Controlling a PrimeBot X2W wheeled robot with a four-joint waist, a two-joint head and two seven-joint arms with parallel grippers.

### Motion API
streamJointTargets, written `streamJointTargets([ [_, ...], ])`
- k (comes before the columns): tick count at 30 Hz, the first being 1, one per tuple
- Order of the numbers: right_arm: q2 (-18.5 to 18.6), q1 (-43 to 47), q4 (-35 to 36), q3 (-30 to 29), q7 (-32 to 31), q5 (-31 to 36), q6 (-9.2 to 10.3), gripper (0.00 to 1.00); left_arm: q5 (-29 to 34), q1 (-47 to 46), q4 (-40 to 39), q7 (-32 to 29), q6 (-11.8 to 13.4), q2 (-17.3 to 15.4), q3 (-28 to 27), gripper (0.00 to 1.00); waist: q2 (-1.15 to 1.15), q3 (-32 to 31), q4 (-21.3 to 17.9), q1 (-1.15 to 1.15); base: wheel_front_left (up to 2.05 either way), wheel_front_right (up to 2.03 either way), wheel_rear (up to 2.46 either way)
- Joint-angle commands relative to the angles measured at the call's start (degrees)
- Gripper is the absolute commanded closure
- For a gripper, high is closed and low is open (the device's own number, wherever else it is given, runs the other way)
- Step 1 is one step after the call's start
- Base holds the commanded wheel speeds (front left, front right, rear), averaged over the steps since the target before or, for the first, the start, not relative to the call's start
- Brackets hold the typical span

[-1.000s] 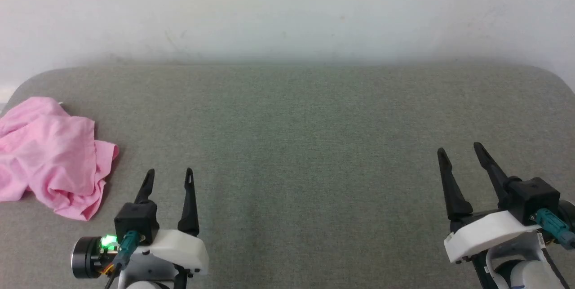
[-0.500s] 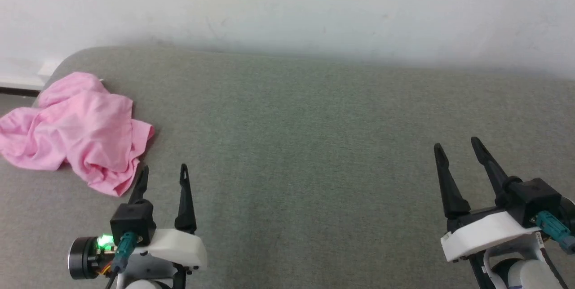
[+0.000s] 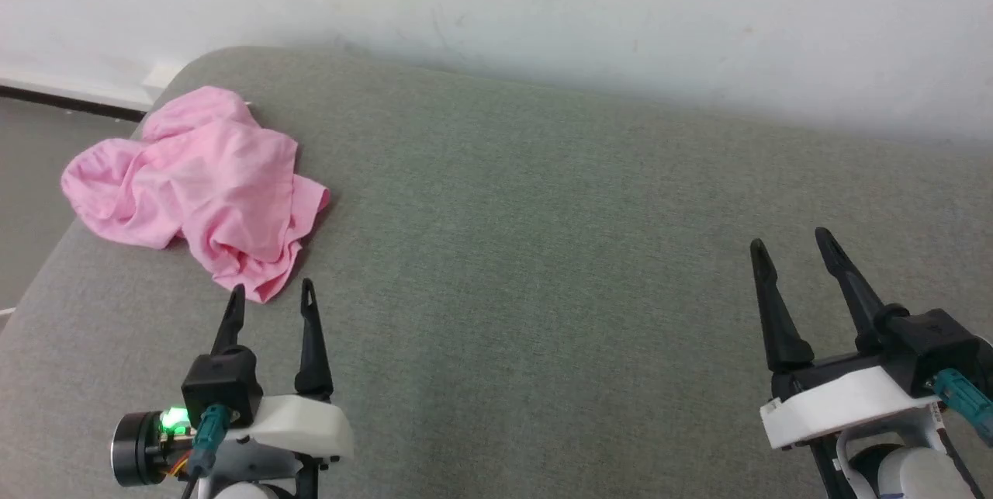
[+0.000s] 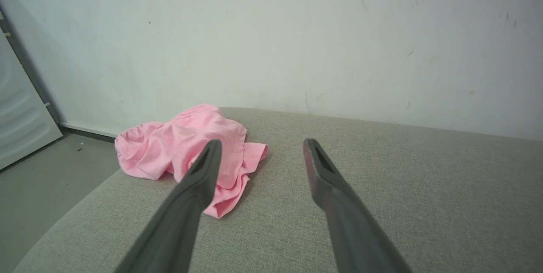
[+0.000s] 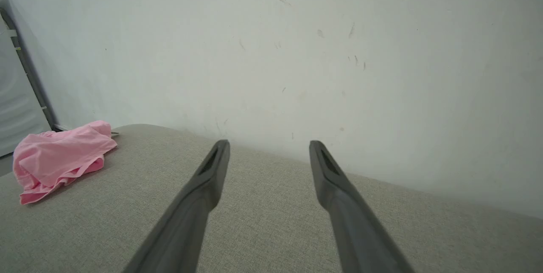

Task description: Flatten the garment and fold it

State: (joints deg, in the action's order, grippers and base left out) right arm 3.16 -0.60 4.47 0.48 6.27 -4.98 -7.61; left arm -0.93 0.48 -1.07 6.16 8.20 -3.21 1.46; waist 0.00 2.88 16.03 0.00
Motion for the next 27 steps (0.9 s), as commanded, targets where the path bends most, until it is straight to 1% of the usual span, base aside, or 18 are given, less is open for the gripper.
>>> streamJointTargets([
  [1, -0.1, 0.6, 0.4, 0.2, 0.6, -0.4, 0.05, 0.00, -0.5, -1.2, -0.3, 0.7, 0.5, 0.1, -0.1, 0.00, 0.00, 0.3, 1.1, 0.00, 0.00, 0.00, 0.00],
  [8, -0.1, 0.6, 0.9, 0.7, 1.4, -0.9, 0.06, 0.00, -0.8, -1.3, -0.2, 1.5, 1.7, 0.2, 0.0, 0.00, 0.00, 0.5, 3.1, 0.00, 0.00, 0.00, 0.00],
  [11, -0.2, 0.4, 1.2, 0.8, 1.8, -1.0, 0.06, 0.00, -1.5, -1.8, -0.2, 1.9, 1.7, 0.2, -0.5, 0.00, 0.00, 0.8, 3.4, 0.00, 0.00, 0.00, 0.00],
  [14, -0.2, 0.4, 1.6, 0.9, 2.2, -1.1, 0.07, 0.00, -1.8, -3.5, 0.4, 2.3, 1.1, 0.1, -1.7, 0.00, 0.00, 1.3, 3.8, 0.00, 0.00, 0.00, 0.00],
  [18, -0.2, 0.0, 2.2, 1.1, 2.6, -0.4, 0.07, 0.00, -2.4, -8.4, 1.9, 2.7, -0.3, -1.2, -4.0, 0.00, 0.00, 3.0, 4.1, 0.00, 0.00, 0.00, 0.00],
  [21, -0.2, -0.9, 2.8, 1.1, 3.0, 0.3, 0.07, 0.00, -2.5, -13.0, 5.2, 3.1, -1.3, -3.4, -5.7, 0.00, 0.00, 4.9, 3.7, 0.00, 0.00, 0.00, 0.00],
  [27, 1.0, -3.1, 4.6, 1.1, 3.7, 1.2, 0.08, 0.00, -3.6, -23.5, 14.3, 3.8, -3.3, -9.1, -8.4, 0.00, 0.00, 9.9, 2.6, 0.00, 0.00, 0.00, 0.00],
])
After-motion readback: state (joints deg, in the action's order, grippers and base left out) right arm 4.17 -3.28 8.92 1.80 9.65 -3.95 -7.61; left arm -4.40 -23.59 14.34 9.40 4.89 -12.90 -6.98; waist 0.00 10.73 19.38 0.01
